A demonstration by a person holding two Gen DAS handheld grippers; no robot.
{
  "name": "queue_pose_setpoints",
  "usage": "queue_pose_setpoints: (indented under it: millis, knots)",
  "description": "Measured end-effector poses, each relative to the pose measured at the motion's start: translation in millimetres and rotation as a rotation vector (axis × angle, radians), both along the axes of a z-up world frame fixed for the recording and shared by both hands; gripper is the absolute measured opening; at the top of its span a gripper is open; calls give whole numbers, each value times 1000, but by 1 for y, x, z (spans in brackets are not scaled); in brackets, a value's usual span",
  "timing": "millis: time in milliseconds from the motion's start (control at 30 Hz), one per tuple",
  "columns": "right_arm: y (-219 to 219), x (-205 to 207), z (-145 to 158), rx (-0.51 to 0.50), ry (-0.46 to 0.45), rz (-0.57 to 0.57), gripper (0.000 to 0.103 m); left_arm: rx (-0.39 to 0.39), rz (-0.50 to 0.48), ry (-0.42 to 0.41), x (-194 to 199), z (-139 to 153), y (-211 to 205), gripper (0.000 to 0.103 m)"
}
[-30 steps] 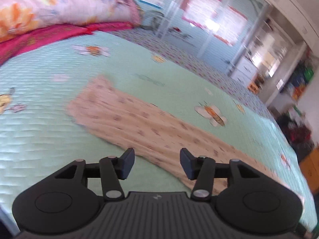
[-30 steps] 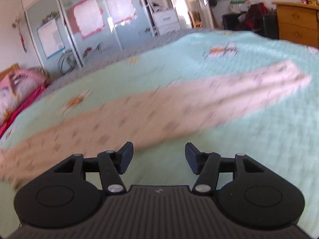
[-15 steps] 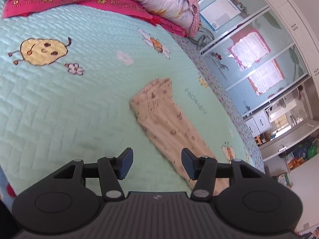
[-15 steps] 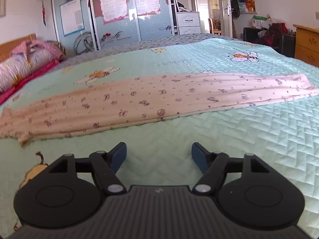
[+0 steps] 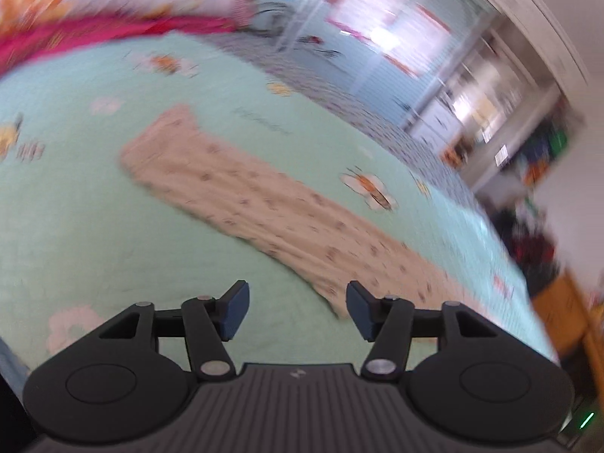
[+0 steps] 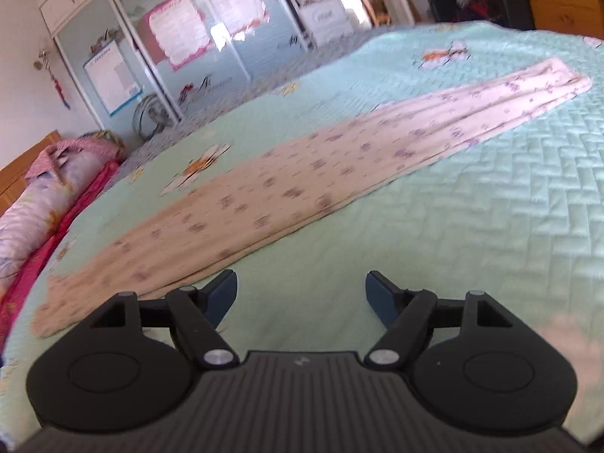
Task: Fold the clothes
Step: 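Lift both grippers away from the cream garment strip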
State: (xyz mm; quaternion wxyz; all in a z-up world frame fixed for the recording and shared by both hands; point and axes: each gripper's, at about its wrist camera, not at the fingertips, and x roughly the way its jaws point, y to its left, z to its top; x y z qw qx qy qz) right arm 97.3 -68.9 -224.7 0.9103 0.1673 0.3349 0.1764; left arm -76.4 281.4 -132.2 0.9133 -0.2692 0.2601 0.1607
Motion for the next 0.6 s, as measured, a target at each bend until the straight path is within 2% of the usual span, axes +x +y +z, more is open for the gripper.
queue_pose_setpoints:
  millis: [67, 133, 267, 467, 600]
  knots:
    - [18, -14, 22, -41, 2, 42, 76, 68, -31, 29, 6, 7, -15, 71]
    - [40, -21, 44, -109, 25, 73, 76, 100, -41, 70, 17, 8, -19, 72]
    - [77, -26, 87, -231, 93, 108, 76, 100, -49, 111, 30, 13, -25, 73]
    - [107, -45, 122, -338, 36, 158, 76, 89, -65, 90, 22, 18, -34, 73]
    - [117, -55, 135, -350, 12, 177, 76, 98, -62, 96, 16, 19, -32, 73]
